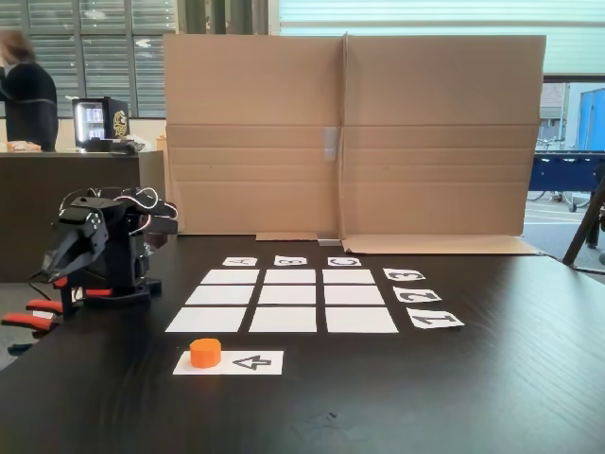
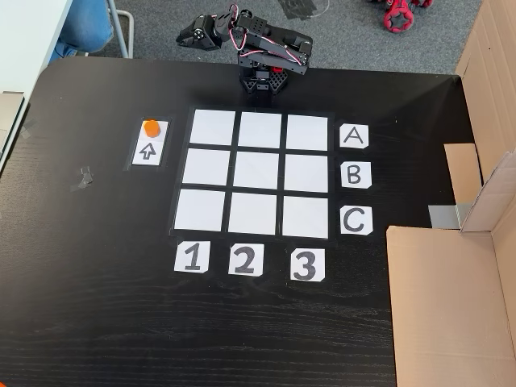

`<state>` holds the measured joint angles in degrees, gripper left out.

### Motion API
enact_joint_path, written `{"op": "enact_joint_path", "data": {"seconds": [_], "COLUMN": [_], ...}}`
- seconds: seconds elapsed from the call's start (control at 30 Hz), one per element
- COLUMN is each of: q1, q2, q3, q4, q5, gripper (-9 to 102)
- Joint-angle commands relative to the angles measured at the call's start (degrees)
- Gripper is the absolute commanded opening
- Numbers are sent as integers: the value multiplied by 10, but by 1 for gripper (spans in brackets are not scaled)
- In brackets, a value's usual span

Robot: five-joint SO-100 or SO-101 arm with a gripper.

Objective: Pick up the round, orange token and place it in the grid on square B3.

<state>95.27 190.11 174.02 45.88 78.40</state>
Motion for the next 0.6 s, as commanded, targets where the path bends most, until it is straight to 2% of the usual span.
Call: {"op": "enact_joint_path", "data": {"seconds": [0.0,0.33,0.57], "q1": [-7,-45,-57], "q2": [-29,-268,-495], "q3": [-28,-234,-437], "q4": [-2,58,145], "q5": [-14,-23,-23], "gripper": [-1,-1,-1]}}
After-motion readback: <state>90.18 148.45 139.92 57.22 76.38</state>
